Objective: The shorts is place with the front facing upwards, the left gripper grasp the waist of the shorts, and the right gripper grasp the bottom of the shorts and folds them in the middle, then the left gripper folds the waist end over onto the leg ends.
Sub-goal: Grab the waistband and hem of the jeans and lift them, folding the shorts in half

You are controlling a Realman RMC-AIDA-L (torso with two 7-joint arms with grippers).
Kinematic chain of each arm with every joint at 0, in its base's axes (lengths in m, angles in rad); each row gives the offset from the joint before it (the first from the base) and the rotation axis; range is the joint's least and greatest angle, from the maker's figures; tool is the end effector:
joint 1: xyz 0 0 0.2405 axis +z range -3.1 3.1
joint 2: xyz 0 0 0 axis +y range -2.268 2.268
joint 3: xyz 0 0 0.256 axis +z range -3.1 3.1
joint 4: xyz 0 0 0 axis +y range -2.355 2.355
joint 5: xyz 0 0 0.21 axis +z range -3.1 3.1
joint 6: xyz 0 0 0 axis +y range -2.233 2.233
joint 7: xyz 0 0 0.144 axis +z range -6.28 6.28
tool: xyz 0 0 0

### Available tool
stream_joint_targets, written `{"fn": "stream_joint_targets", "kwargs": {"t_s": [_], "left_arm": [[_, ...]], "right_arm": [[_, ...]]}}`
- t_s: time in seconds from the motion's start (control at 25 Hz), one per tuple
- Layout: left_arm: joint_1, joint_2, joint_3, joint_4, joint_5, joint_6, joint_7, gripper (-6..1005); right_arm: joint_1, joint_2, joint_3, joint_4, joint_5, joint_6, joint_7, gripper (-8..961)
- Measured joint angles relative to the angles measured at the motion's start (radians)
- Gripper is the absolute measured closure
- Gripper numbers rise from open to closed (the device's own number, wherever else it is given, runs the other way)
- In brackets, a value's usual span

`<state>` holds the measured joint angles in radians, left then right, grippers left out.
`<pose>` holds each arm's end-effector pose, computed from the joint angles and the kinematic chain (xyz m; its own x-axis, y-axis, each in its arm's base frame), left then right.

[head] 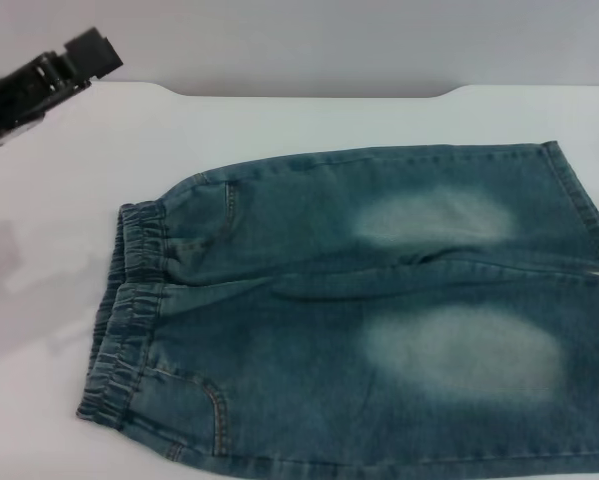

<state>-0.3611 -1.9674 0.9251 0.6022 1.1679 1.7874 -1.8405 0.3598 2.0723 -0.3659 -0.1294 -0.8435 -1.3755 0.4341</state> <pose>-0.2469 0.3019 0.0829 0.1543 0.4980 0.8533 0.5758 -0.7472 0.3319 0.3786 0.2950 0.0781 0.6054 0.2560 -0.7536 -0.7926 0.1078 -0.6001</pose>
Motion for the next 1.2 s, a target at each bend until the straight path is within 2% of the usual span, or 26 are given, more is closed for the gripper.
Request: {"fn": "stream_joint_targets", "kwargs": {"t_s": [0.12, 0.2, 0.24, 0.32, 0.4, 0.48, 0.6, 0.64, 0.8, 0.88, 0.92, 0.96, 1.12, 1.2], "left_arm": [[-0.022, 0.043, -0.007, 0.114, 0.112, -0.032, -0.03, 209], [-0.034, 0.063, -0.008, 0.154, 0.164, -0.046, -0.053, 211], [-0.056, 0.097, -0.01, 0.208, 0.246, -0.063, -0.088, 212], [-0.075, 0.12, -0.011, 0.25, 0.325, -0.071, -0.119, 214], [-0.091, 0.136, -0.016, 0.298, 0.422, -0.076, -0.154, 216], [-0.097, 0.138, -0.022, 0.346, 0.519, -0.067, -0.175, 218], [-0.078, 0.127, -0.027, 0.455, 0.683, -0.029, -0.204, 221], [-0.078, 0.127, -0.027, 0.455, 0.683, -0.029, -0.204, 222], [-0.029, 0.101, -0.03, 0.579, 0.8, 0.008, -0.234, 226], [-0.006, 0.083, -0.034, 0.626, 0.849, 0.016, -0.246, 228], [0.016, 0.062, -0.043, 0.661, 0.897, 0.019, -0.254, 229], [0.016, 0.062, -0.043, 0.661, 0.897, 0.019, -0.254, 230], [0.039, 0.017, -0.069, 0.694, 0.99, 0.022, -0.265, 234], [0.04, 0.003, -0.074, 0.697, 1.031, 0.031, -0.266, 236]], "right_arm": [[0.001, 0.0, 0.001, -0.002, 0.0, 0.003, 0.0, 449], [0.0, 0.0, 0.002, -0.005, 0.0, 0.005, -0.001, 449], [-0.001, -0.001, 0.002, -0.006, 0.0, 0.006, -0.003, 449], [-0.001, -0.001, 0.002, -0.006, 0.0, 0.009, -0.02, 449], [0.0, -0.001, 0.002, -0.006, 0.0, 0.011, -0.048, 449], [0.002, -0.001, 0.003, -0.006, 0.0, 0.017, -0.064, 449], [0.004, -0.001, 0.003, -0.006, 0.0, 0.031, -0.071, 449], [0.005, -0.001, 0.003, -0.006, 0.0, 0.037, -0.072, 449], [0.008, -0.002, 0.015, -0.009, 0.0, 0.051, -0.073, 449], [0.008, -0.003, 0.021, -0.009, 0.0, 0.054, -0.074, 448], [0.008, -0.003, 0.024, -0.01, 0.0, 0.057, -0.074, 448], [0.009, -0.004, 0.027, -0.01, 0.0, 0.06, -0.074, 448], [0.01, -0.004, 0.028, -0.011, 0.0, 0.062, -0.074, 448], [0.01, -0.004, 0.028, -0.012, 0.001, 0.063, -0.074, 448]]}}
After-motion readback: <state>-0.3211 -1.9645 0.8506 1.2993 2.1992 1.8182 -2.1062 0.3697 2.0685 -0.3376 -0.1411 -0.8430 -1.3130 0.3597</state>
